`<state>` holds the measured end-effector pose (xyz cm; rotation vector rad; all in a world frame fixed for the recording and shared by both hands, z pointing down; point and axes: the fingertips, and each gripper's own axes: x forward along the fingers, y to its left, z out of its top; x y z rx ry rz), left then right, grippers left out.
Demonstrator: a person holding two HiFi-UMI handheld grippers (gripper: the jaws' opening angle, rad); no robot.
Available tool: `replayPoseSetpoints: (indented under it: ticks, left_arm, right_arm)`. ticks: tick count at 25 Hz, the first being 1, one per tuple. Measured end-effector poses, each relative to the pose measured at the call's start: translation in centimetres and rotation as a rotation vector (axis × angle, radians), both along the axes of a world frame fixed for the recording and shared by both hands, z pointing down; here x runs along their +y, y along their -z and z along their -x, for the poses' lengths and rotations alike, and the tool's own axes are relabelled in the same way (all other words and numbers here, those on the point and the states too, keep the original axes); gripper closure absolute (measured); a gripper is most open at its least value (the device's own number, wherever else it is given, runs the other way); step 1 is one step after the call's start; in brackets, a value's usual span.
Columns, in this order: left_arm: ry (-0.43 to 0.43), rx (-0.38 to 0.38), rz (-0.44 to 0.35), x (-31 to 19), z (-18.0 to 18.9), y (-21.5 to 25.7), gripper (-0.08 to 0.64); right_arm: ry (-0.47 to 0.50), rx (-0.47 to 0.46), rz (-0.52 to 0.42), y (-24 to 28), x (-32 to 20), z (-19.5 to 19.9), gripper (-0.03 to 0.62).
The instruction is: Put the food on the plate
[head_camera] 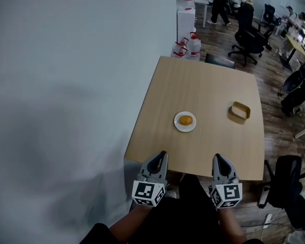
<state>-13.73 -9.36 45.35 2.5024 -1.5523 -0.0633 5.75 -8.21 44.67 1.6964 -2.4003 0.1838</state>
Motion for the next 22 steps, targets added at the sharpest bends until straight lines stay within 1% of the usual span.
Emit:
replayPoseSetpoints:
  ticks: [4,14,16,20,22]
  left_arm:
    - [-0.012,0.02,0.05,-0.5,0.4,-0.7,0.535]
    - [-0.066,0.03,0.109,-1.7,-1.4,-2.1,0.535]
    - [-0.073,0.027,0.111,-2.4,-1.6,-2.2,0.535]
    - [-0.098,-0.016,0.084,-3.5,-2.5,-1.8,0.535]
    - [-0.104,-0.008,0.09,-3.8,-2.8,-1.8,0.535]
  right_arm:
    - [-0.019,0.005,0.002,0.1,0.1,-0.8,0.532]
    - [-0.068,-0.004,0.008,-0.1,-0.4,-2.3,0.532]
    - [-0.072,-0.003,0.015,-0.4,-0.7,-2.3,0.533]
    - [-0.08,-0.005,0.022,-0.8,-1.6,-2.6,0.533]
    - [-0.085,-0.004,0.026,-1.1,-1.9,-3.0,0.533]
